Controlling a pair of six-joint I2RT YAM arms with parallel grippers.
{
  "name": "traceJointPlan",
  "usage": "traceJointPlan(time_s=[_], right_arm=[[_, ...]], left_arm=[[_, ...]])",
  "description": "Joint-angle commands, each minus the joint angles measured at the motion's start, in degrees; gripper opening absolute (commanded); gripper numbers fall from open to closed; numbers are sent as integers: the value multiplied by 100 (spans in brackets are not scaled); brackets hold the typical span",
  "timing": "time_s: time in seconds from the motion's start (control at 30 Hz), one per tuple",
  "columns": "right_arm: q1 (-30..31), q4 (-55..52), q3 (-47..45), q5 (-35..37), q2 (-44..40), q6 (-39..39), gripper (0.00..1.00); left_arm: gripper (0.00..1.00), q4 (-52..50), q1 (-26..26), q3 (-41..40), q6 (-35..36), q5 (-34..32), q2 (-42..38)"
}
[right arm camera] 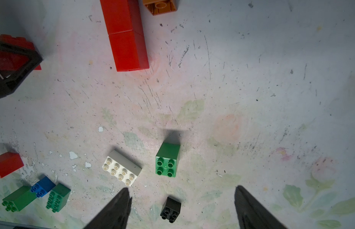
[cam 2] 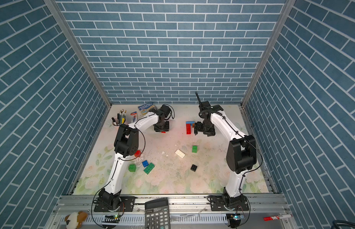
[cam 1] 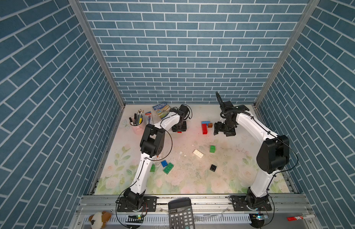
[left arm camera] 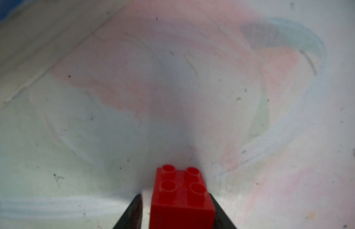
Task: Assemble the letter r with lego
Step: Pick up the lego brick from the center of the board.
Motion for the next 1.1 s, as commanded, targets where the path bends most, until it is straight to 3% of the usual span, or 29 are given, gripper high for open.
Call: traceJointPlan(time_s=[0.0, 0.17, 0.47, 0.9, 1.07], right_arm=[[-20, -180, 128, -53, 125, 24, 83], [-20, -174, 137, -69, 135, 34, 83], [-20, 38, 122, -312, 148, 127, 83], [-16, 406, 23, -1497, -16, 191, 83], [13, 544, 67, -1859, -115, 306, 83]], left_arm=[[39, -91, 22, -99, 62, 16, -27], [34, -62, 12, -263, 102, 59, -217], [32, 689, -50, -1506, 205, 359, -1155], [32, 2299, -265, -4555, 610, 711, -4140], [33, 2461, -441, -5538, 610, 679, -5437]])
